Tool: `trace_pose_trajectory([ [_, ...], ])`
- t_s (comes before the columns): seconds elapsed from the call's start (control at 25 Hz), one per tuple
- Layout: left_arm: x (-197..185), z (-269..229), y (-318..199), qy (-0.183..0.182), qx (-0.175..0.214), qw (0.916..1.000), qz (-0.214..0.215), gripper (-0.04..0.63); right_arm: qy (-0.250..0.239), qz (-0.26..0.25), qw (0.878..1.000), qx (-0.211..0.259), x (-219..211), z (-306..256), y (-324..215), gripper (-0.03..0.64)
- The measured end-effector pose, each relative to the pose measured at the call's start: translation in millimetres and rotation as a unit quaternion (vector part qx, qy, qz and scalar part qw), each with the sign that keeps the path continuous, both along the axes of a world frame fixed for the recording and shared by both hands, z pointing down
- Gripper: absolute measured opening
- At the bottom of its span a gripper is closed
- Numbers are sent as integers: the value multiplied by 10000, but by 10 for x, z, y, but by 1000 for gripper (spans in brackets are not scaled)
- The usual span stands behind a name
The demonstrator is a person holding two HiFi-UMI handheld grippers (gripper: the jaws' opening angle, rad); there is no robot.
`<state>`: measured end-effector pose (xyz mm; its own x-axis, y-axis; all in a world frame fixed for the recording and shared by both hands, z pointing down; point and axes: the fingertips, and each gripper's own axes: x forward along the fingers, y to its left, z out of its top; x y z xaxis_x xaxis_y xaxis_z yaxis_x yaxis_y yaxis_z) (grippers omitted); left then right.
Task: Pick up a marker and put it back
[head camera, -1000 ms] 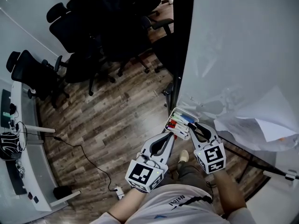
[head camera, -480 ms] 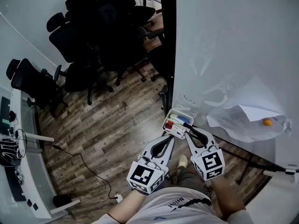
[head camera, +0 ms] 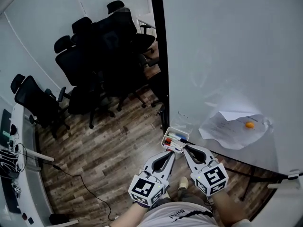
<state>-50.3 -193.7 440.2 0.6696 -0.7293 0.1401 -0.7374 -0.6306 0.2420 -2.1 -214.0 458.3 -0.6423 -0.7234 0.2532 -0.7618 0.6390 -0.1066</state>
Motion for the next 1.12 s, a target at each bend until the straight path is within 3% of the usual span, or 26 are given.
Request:
trace_pose_trajectory([
  [0.28, 58, -284, 101, 101, 275, 9995, 80, 11, -113, -54, 9989, 444, 6, -490, 124, 14],
  [1.12, 47, -548, 125, 129, 501, 9987, 19, 11, -71, -155, 9979, 630, -12, -758, 196, 12],
])
